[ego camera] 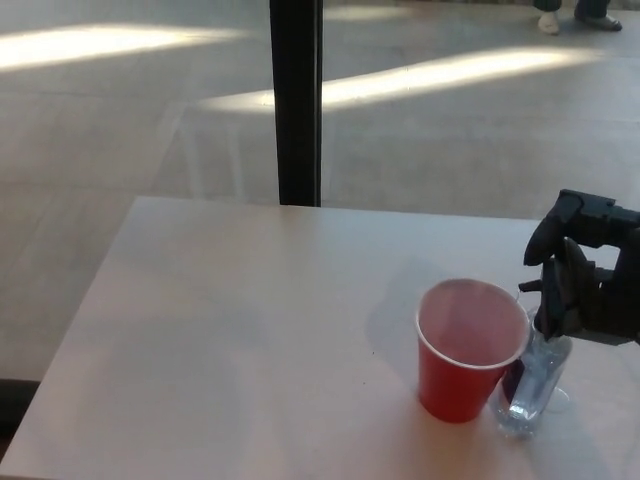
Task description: The robot uses its right hand fist to press the hand soap kept in the middle of the table to get liquid hand soap out
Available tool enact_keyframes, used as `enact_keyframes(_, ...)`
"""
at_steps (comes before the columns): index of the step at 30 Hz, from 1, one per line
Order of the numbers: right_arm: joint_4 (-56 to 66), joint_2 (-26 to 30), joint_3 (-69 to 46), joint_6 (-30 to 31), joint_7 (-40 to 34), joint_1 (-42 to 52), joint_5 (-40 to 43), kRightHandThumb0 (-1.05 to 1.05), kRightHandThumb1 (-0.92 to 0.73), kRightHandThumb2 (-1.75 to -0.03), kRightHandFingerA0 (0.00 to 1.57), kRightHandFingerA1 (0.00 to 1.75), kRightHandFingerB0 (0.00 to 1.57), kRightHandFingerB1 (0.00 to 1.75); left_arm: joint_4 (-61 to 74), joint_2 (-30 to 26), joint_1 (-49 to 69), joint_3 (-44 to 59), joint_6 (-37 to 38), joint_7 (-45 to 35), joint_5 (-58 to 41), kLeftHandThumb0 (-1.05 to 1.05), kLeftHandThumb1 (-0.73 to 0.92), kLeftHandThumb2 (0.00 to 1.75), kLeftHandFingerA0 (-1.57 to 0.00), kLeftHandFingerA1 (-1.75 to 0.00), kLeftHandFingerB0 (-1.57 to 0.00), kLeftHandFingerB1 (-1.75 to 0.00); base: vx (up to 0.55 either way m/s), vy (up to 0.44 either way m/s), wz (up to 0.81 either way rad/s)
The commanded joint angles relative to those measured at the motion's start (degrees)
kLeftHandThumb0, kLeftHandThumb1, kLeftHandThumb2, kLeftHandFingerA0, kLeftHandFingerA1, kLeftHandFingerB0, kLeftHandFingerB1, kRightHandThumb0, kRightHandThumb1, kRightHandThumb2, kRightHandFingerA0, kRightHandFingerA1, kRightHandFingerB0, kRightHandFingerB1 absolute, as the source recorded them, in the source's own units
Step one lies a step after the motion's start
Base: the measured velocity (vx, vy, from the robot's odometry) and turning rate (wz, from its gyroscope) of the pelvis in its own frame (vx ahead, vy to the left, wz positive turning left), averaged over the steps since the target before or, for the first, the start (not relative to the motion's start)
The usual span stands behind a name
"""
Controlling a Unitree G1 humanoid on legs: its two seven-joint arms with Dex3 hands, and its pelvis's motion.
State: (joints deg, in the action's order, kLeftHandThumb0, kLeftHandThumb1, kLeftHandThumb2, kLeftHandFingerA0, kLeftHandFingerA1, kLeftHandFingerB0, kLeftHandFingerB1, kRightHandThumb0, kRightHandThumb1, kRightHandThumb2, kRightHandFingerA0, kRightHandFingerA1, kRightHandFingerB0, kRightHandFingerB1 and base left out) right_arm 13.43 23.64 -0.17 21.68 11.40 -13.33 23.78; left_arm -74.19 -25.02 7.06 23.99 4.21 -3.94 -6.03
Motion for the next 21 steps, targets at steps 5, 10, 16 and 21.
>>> enact_keyframes(5,-6.9,0.2,2.4,5.6,-0.5,7.0,-4.7,-0.15,-0.65,-1.07,0.92,1.75,0.66,1.72,-0.1,-1.1,-0.5,0.2,-0.1,0.5,-0.6,-0.58,0.75,0.62,-0.73,-0.66,-0.51,-0.51,0.00,0.000,0.00)
enact_keyframes(10,-9.6,-0.3,1.8,3.4,-0.4,7.5,-4.4,-0.20,-0.67,-0.97,0.95,1.75,0.67,1.73,-0.1,-1.1,-0.3,0.0,0.4,0.0,-0.6,-0.58,0.76,0.62,-0.72,-0.70,-0.50,-0.52,0.00,0.000,0.00)
enact_keyframes(16,-10.5,-1.4,0.5,5.4,-1.3,8.1,-2.2,-0.19,-0.58,-1.21,0.96,1.75,0.77,1.62,-0.2,-1.2,-0.7,0.3,0.0,0.8,-0.8,-0.59,0.75,0.62,-0.75,-0.69,-0.52,-0.51,0.00,0.000,0.00)
enact_keyframes(21,-10.9,-2.5,1.4,6.6,-1.4,11.3,-1.4,-0.17,-0.60,-1.22,0.95,1.75,0.65,1.65,-0.1,-1.4,-0.4,-0.4,0.4,0.6,0.0,-0.59,0.76,0.63,-0.74,-0.68,-0.52,-0.52,0.00,0.000,0.00)
